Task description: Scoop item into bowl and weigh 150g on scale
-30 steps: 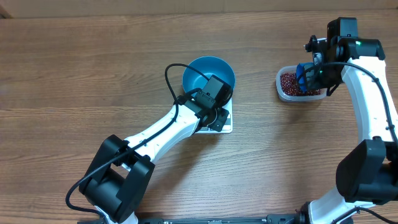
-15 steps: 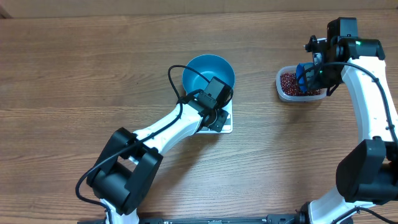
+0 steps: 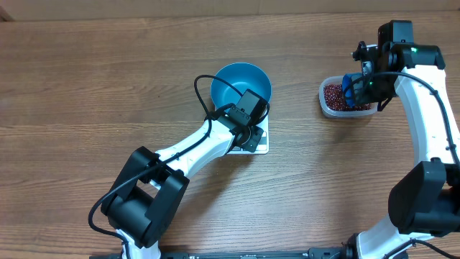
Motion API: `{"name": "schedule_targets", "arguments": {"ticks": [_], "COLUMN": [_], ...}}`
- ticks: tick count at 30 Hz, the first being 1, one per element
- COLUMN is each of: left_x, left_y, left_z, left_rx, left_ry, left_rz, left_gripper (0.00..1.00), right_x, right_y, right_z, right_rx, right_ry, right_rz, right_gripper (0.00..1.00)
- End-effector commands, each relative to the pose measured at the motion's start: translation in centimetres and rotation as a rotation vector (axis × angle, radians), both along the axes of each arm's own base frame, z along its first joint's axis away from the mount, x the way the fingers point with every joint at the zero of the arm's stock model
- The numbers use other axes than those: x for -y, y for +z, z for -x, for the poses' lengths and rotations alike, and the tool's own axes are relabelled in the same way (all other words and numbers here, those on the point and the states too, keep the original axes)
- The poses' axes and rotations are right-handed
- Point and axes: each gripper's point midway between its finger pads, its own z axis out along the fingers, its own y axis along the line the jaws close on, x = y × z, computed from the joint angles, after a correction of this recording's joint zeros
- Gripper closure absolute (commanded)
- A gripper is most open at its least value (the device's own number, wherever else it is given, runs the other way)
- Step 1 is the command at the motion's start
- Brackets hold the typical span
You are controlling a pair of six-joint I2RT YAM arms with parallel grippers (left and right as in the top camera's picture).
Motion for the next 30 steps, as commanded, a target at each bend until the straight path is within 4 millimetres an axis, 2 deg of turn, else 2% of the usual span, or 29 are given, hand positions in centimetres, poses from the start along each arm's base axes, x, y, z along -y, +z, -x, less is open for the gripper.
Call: {"name": "schedule_targets", "arguments": {"ticks": [1, 12, 18, 30], "left_x": [0.1, 0.4, -0.3, 0.0], "left_y": [-0.9, -0.7, 1.3, 0.5], "left_z": [0.9, 1.3, 1.5, 1.1], "left_rx": [-0.018, -0.006, -0.048, -0.035], "left_ry": [-0.009, -0.03, -0.012, 0.002], "left_rz": [-0.027, -0.063, -0.122, -0.11], "left_gripper": [0.96, 0.96, 0.96, 0.96], "right_x": [-0.2, -0.2, -0.2, -0.2], "right_y": [0.4, 0.3, 0.4, 0.4], "right_z": [-0.1, -0.1, -0.1, -0.1], "right_rx": [0.013, 0.012, 0.013, 0.013], "right_ry": [-0.001, -0.001, -0.001, -0.001], "right_rz": [-0.008, -0.008, -0.008, -0.009], "right_gripper": [0.96, 0.96, 0.96, 0.96]}}
